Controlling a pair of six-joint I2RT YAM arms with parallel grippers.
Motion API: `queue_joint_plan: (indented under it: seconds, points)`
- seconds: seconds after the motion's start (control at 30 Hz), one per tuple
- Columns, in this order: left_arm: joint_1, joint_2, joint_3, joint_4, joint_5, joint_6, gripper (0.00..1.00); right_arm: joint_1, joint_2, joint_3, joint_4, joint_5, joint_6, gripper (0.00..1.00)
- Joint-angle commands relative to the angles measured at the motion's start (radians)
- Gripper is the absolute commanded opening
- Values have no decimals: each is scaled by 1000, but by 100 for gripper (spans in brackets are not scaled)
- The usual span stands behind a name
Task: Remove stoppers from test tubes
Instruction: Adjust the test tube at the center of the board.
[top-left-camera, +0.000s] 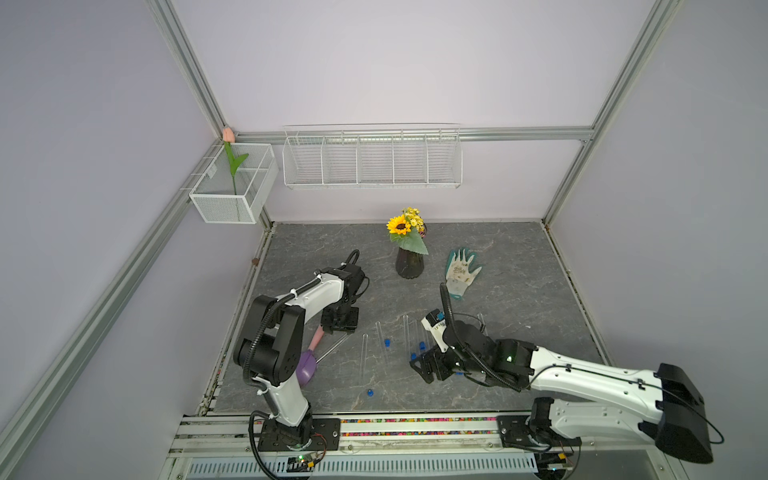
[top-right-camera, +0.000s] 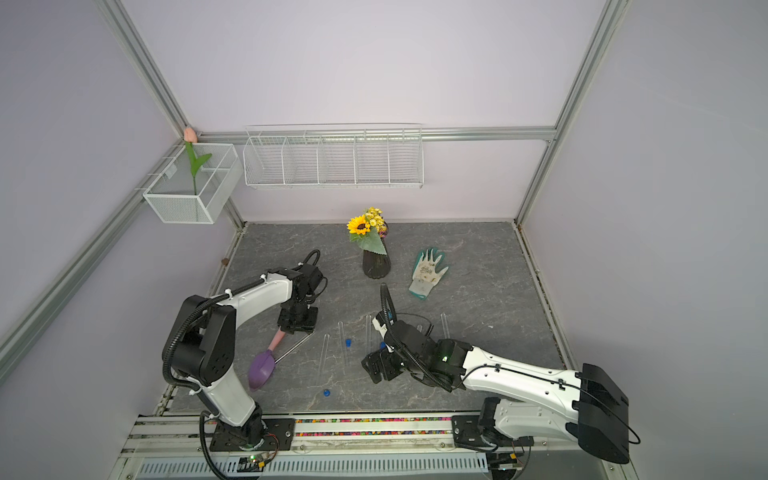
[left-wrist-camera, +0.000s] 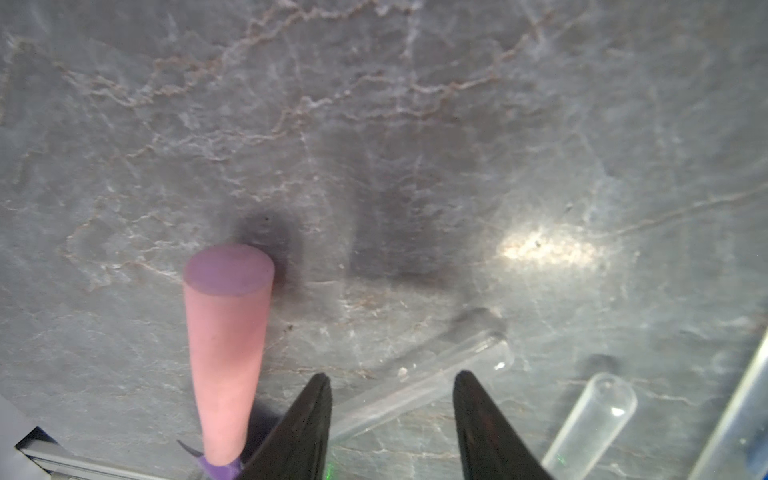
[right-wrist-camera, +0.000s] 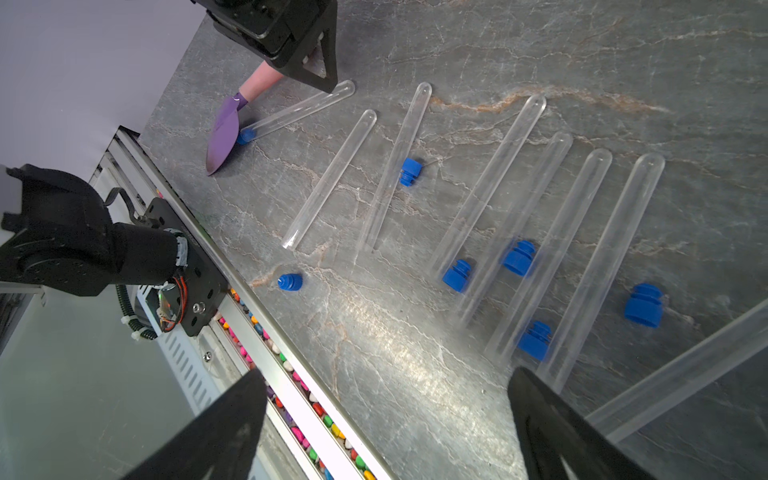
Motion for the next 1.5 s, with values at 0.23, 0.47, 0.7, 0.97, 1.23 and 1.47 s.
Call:
queue_joint_plan:
  seconds: [0.23,0.47,0.7,0.97,1.23,1.47]
  points:
    - [-50,12,-22,-7,44,-1,50,-2,12,-8,6,9,0,94]
    - [-49,47,-22,-6,24,4,51,-1,17,-1,0,9,-2,94]
    - [-49,83,-20,-13,0,-2,47,-2,12,-6,-2,14,-1,94]
    - [-45,99,-13,-18,-26,-7,35,-2,-1,-14,-2,17,5,94]
    - [-32,116,45,-27,-34,-7,12,-1,-5,-12,-4,18,6,94]
    - [-29,119,50,-17,-4,-31,11,0,-29,-17,-28,31,8,95]
